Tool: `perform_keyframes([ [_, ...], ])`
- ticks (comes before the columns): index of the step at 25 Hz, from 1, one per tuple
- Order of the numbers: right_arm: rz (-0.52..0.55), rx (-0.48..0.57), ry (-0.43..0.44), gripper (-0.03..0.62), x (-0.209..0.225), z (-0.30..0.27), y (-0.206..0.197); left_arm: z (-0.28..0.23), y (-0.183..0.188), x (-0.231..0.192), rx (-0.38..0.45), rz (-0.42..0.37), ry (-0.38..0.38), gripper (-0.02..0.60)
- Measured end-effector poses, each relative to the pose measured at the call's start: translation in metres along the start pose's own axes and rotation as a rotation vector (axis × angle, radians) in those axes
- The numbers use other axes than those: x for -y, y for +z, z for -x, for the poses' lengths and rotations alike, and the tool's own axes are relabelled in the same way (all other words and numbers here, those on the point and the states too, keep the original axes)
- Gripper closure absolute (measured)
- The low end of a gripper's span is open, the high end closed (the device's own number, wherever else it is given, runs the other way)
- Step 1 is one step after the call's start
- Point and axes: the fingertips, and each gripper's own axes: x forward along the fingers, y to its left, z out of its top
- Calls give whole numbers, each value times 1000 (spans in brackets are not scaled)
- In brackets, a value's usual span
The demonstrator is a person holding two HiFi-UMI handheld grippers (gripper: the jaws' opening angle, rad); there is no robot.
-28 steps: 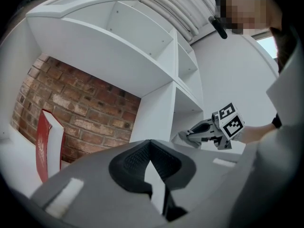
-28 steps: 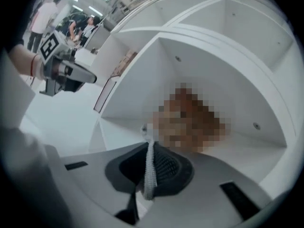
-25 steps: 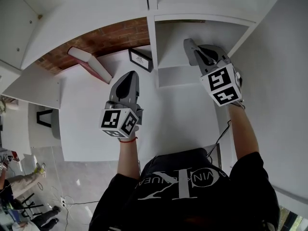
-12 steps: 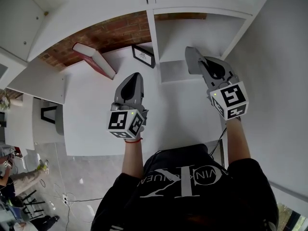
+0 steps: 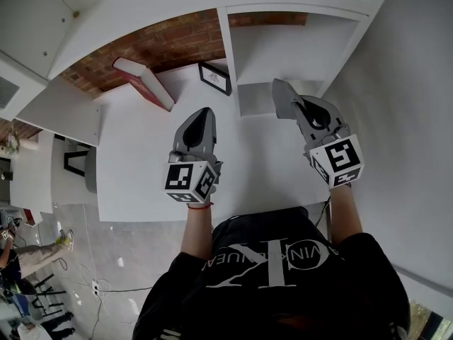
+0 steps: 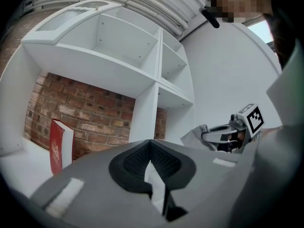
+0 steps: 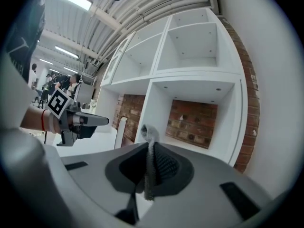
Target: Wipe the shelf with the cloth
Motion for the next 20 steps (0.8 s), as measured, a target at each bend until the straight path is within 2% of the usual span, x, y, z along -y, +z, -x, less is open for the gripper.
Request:
perform_keyframes([
  [9, -16, 2, 30, 571, -11, 5, -10, 14, -10, -7, -15, 13, 35, 572],
  [20, -3, 13, 38, 571, -13, 5, -5, 20, -4, -18, -4, 25, 65, 572],
])
